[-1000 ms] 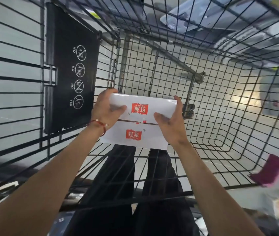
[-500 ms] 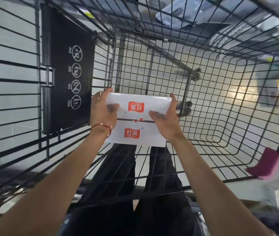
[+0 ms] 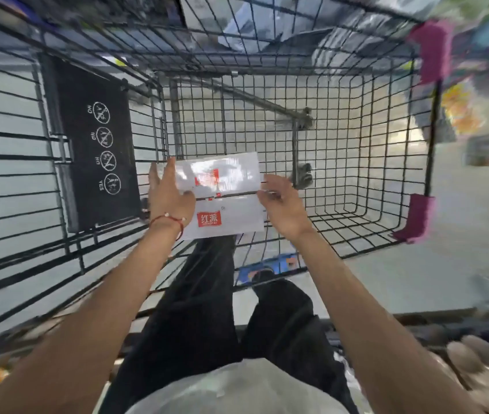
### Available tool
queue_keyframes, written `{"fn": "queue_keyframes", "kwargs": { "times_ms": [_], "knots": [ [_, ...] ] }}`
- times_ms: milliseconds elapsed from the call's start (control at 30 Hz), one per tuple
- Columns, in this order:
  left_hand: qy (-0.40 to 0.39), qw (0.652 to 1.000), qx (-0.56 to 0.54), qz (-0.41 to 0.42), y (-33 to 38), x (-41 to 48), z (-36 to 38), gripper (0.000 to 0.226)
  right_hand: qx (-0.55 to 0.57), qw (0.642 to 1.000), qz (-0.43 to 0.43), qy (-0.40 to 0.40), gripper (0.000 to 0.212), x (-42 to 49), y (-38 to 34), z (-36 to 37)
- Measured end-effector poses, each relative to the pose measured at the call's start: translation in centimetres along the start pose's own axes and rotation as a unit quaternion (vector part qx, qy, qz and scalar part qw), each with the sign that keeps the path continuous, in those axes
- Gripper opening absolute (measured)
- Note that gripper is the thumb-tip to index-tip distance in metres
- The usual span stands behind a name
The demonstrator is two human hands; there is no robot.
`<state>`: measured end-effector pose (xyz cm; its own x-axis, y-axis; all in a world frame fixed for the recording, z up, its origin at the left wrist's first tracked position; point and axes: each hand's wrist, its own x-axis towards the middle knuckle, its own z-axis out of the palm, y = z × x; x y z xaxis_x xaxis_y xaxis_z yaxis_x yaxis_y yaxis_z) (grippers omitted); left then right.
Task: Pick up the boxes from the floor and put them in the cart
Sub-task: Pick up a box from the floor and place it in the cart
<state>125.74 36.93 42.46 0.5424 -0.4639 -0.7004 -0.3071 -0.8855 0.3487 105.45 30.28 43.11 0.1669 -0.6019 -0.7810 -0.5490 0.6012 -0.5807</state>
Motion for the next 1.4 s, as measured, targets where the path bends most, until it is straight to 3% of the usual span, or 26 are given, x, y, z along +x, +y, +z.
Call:
{"fn": "queue_keyframes", "kwargs": {
  "times_ms": [267,433,633,1067,1400],
  "knots": [
    [-0.024,0.991,-0.077,0.109,3.7,-9.7,1.6,0.057,0.097,0.985,-0.101,0.103,0.031,-9.1,1.3,-6.0],
    [-0.031,0.973,-0.141,0.181,6.6,-17.5,3.3,0.047,0.189,0.954,-0.156,0.170,0.026,-15.8,3.7,-10.5],
    [-0.051,0.949,-0.139,0.277,10.9,-27.1,6.7,0.031,0.276,0.911,-0.189,0.240,0.029,-23.6,8.4,-16.7],
    [-0.236,0.877,-0.043,0.416,21.5,-41.5,21.1,0.030,0.394,0.822,-0.154,0.381,0.031,-32.4,19.0,-28.8],
    [-0.338,0.833,0.011,0.437,35.0,-43.9,31.3,0.032,0.447,0.758,-0.113,0.460,0.031,-30.8,21.0,-41.6]
  ]
}}
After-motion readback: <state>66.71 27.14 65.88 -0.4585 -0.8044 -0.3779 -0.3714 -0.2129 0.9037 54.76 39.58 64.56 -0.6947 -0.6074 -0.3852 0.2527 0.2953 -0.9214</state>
